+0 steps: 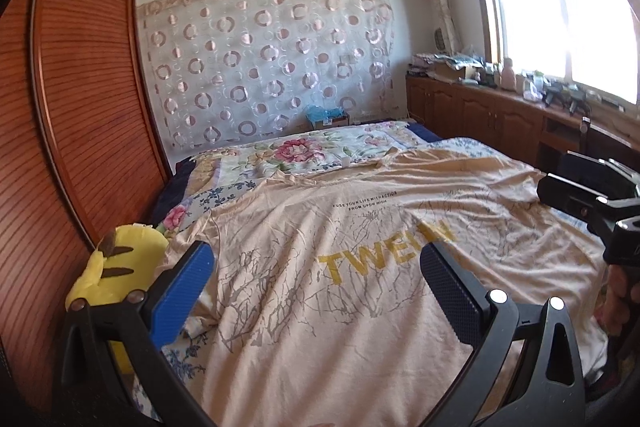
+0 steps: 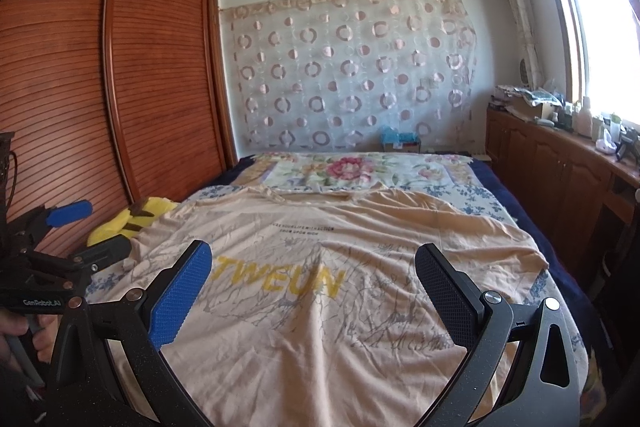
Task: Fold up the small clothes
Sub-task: 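Grasp the peach T-shirt's sleeve with the left gripper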
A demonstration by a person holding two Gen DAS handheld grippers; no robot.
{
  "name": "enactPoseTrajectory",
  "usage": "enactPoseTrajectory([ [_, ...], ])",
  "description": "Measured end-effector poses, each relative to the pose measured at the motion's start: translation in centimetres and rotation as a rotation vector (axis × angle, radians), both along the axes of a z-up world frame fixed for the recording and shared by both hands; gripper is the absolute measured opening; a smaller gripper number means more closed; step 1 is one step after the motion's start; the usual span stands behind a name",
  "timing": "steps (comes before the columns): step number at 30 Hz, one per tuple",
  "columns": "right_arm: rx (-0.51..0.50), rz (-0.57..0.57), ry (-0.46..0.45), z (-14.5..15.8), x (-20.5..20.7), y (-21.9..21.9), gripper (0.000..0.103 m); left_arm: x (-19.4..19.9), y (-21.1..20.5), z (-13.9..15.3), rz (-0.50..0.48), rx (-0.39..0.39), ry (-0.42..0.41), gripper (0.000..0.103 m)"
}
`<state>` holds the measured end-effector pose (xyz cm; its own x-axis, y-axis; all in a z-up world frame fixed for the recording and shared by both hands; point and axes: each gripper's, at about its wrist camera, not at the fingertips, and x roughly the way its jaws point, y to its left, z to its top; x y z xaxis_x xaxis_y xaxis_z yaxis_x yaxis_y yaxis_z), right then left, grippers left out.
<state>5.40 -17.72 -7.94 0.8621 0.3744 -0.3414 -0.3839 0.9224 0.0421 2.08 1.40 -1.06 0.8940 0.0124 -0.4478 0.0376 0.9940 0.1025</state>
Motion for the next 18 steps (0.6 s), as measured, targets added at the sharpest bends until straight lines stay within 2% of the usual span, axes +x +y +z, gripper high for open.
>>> enactPoseTrajectory([
  [3, -0.009, 0.007, 0.009, -0.5, 0.5, -0.1, 0.103, 0.9, 0.2, -0.4, -0.016, 0.049, 0.018, 0.103],
  [6, -0.023, 0.018, 0.021, -1.3, 1.4, 0.6, 0.103, 2.0, 1.3, -0.6, -0.031, 0.051, 0.034, 0.103],
  [9, -0.043, 0.038, 0.039, -2.4, 2.3, 1.5, 0.103, 2.5, 2.0, -1.0, -0.024, 0.086, 0.032, 0.103],
  [18, -0.077, 0.117, 0.125, -4.3, 5.0, 5.7, 0.101, 4.3, 7.0, -2.0, 0.007, 0.061, 0.082, 0.103],
])
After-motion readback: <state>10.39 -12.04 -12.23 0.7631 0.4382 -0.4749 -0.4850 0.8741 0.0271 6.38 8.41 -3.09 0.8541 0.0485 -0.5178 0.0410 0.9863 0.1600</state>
